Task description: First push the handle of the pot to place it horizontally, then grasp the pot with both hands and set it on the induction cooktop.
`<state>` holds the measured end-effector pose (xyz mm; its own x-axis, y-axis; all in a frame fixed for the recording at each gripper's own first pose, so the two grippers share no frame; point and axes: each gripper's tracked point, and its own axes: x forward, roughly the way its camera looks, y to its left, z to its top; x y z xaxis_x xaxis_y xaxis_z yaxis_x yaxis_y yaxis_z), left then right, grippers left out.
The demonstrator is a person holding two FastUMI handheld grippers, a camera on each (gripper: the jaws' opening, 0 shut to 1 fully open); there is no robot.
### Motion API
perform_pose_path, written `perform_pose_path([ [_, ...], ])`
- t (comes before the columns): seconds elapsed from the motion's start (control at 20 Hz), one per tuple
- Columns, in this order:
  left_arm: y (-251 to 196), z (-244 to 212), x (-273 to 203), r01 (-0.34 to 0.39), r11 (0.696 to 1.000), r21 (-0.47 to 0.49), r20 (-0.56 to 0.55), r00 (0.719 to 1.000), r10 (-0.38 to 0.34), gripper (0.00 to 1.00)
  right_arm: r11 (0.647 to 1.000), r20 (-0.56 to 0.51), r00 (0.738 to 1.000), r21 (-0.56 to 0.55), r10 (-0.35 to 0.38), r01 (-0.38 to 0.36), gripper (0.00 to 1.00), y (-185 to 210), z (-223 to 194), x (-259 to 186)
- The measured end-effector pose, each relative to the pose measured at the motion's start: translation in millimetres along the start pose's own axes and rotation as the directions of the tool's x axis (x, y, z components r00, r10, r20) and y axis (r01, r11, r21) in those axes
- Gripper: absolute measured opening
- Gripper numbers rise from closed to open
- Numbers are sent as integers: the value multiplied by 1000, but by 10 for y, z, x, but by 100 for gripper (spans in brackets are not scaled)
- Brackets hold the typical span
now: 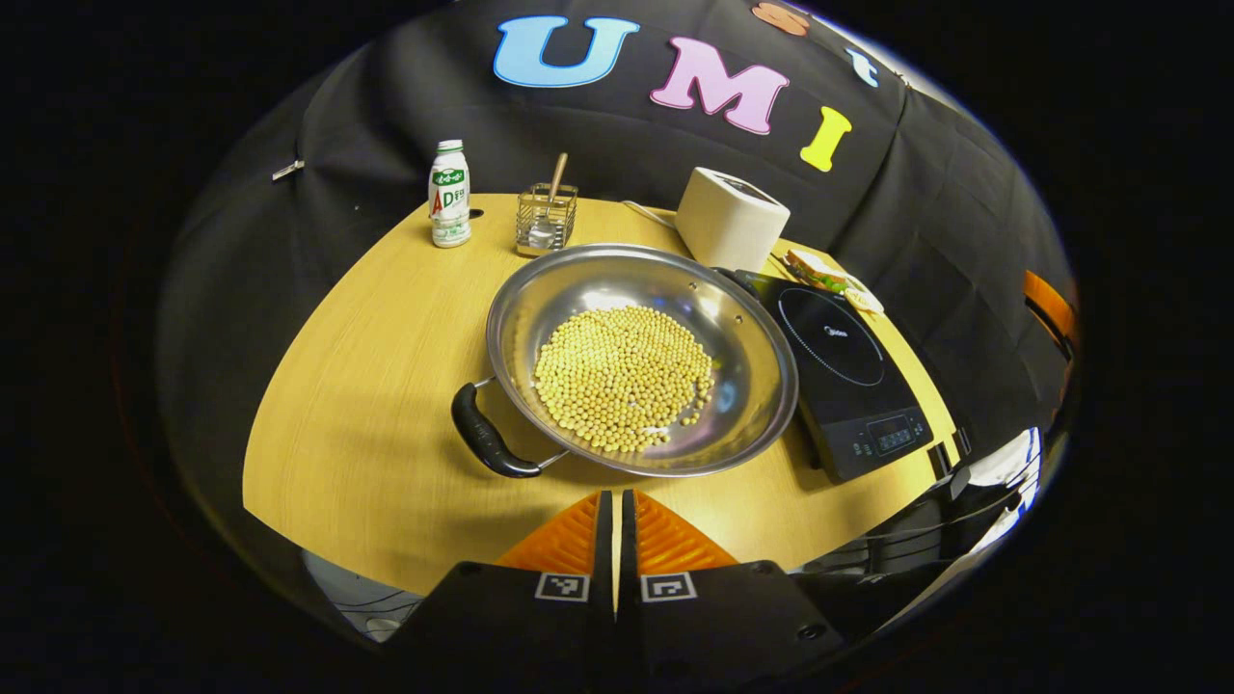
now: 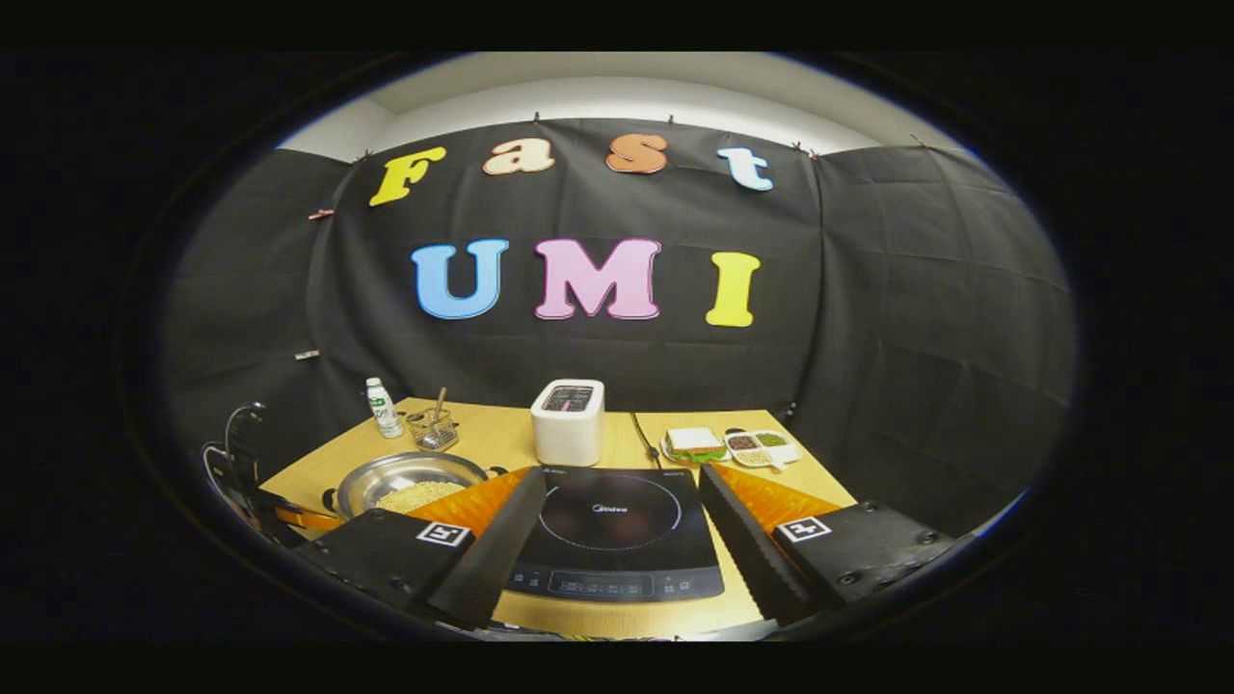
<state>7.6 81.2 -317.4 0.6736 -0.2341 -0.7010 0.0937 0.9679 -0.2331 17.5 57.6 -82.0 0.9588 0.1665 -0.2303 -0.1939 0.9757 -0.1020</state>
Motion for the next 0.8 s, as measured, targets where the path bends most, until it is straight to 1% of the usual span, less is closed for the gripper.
perform_pose_path([
  [0.1, 50, -31, 56, -3, 1000, -3, -38, 999, 3, 5, 1000, 3, 1000, -5, 17, -17, 99, 6, 15, 82],
  [0.4, 170, 4, 257, -70, 996, -59, -115, 991, 63, 5, 997, -5, 997, 26, 78, -78, 100, -59, -2, 359],
  [0.5, 200, 31, 293, -118, 988, -104, -148, 984, 102, 5, 994, -4, 995, 26, 102, -102, 100, -132, 5, 457],
  [0.6, 255, 25, 292, -175, 977, -120, -169, 974, 154, 5, 990, 0, 991, 28, 135, -135, 100, -221, -1, 550],
  [0.65, 271, 30, 292, -200, 971, -130, -174, 969, 176, 5, 988, 2, 988, 27, 153, -153, 96, -254, -8, 589],
  [0.7, 275, 46, 278, -221, 965, -143, -178, 964, 195, 5, 985, 1, 985, 20, 170, -170, 100, -284, -28, 632],
  [0.8, 294, 72, 262, -258, 954, -154, -182, 956, 230, 5, 979, -9, 979, 13, 205, -205, 100, -357, -109, 692],
])
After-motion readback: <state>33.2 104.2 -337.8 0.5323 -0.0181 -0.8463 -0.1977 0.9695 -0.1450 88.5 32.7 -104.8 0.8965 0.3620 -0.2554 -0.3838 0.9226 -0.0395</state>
